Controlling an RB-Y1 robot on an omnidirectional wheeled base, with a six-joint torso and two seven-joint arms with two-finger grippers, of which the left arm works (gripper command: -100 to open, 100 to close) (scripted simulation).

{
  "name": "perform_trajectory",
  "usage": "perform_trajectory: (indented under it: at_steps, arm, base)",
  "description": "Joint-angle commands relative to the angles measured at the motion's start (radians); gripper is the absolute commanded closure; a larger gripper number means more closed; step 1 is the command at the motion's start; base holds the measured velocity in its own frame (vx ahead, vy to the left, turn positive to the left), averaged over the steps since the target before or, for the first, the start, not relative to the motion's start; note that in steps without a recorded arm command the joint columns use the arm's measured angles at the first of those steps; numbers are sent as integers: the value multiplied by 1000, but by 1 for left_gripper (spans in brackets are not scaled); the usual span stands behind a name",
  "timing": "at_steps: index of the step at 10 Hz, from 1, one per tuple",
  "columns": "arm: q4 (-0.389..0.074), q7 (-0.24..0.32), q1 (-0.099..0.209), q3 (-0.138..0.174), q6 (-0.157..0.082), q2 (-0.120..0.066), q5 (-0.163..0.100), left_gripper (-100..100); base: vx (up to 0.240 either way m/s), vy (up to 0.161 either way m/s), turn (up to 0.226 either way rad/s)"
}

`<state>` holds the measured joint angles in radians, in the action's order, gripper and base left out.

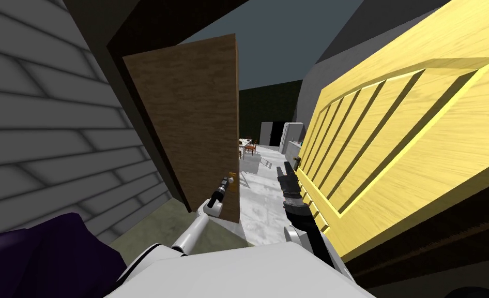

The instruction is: Push the door open

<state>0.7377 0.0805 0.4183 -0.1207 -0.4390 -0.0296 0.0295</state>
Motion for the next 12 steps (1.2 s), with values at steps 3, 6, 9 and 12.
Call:
perform_trajectory:
  at_steps: [3, 6, 9, 12]
  arm:
    - [8, 2, 3, 6, 5, -21, -5, -100]
    - [13, 6, 3, 4, 8, -18, -8, -100]
    - [18, 11, 3, 2, 12, 7, -11, -100]
    - [44, 13, -12, -1, 23, -2, -10, -100]
  base:
    - [-68, -38, 39]
    - [-184, -3, 21]
    - [-222, 3, 23]
    - [-66, -15, 0]
